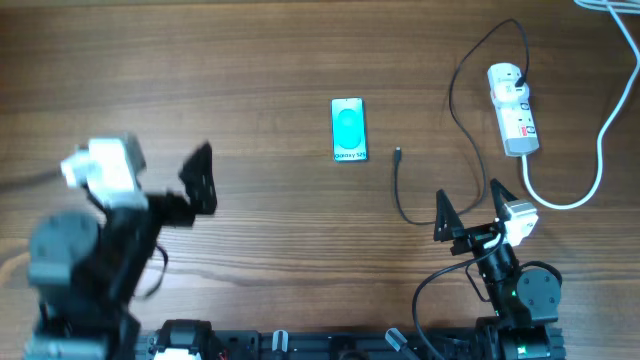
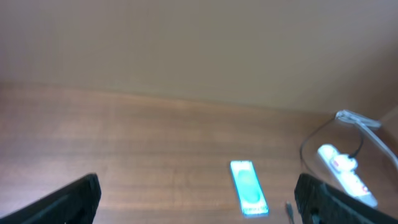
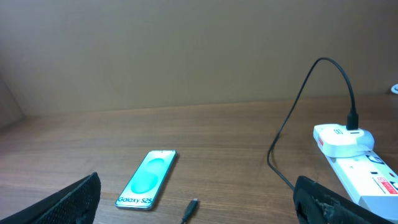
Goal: Plug charger to phone and switch on socket
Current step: 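Move the left gripper over the Galaxy S25 phone and lower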
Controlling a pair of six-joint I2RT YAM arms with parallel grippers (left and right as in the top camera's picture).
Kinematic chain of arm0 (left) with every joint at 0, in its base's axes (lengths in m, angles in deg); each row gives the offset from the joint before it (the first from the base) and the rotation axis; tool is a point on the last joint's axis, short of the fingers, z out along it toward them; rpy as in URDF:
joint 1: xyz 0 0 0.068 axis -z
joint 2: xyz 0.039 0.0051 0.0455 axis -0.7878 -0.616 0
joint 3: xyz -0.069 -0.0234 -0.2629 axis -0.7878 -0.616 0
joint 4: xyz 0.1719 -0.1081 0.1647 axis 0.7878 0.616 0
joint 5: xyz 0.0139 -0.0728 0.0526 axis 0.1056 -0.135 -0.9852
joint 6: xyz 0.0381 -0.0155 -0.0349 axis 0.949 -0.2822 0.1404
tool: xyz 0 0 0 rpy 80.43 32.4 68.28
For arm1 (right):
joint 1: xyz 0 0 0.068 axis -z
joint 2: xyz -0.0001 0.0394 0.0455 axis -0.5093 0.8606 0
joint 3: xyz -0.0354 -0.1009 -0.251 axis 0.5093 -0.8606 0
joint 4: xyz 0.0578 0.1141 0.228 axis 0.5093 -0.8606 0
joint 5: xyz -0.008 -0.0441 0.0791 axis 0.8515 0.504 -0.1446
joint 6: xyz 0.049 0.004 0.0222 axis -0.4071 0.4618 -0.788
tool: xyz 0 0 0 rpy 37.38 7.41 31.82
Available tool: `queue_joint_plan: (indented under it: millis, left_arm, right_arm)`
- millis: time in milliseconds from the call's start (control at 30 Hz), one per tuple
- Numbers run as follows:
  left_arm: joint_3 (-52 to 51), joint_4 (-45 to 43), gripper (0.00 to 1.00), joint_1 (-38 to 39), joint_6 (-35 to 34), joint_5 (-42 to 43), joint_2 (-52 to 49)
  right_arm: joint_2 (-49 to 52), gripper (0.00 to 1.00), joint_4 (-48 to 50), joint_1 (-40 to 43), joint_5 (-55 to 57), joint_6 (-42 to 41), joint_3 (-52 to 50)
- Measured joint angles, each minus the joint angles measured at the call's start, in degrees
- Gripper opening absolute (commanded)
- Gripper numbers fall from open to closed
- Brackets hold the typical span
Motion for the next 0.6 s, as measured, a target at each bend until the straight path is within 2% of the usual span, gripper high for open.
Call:
queue_joint_plan:
  millis: [133,233,333,400,467,600]
  left_arm:
    - [6.97,3.23,1.00,0.00,-0.35,2.43,-11.78]
    - [14.82,9.84,0.99,0.70,-2.36,3.50,-21.81]
    - [30.25,20.20,1.00,4.37,-3.76,2.75,-35.43]
    - [43.36,31.10,1.00,8.07,-6.29,-0.68,-45.90]
    - [50.69,35.67,1.00,11.45,-9.25,-4.31,-54.62]
    - [52.30,35.06,1.00,16.76,-11.98,-3.28,-63.71]
  right_arm:
    - [0.00,1.00,0.02,0.00,0.00,0.00,0.00]
    - [0.00,1.00,0.02,0.00,0.00,0.00,0.00]
    - [0.02,1.00,0.09,0.00,0.00,0.00,0.00]
    - [0.02,1.00,0.04,0.00,0.00,0.00,0.00]
    - [0.00,1.00,0.02,0.00,0.00,0.00,0.00]
    - [0.00,1.00,0.02,0.00,0.00,0.00,0.00]
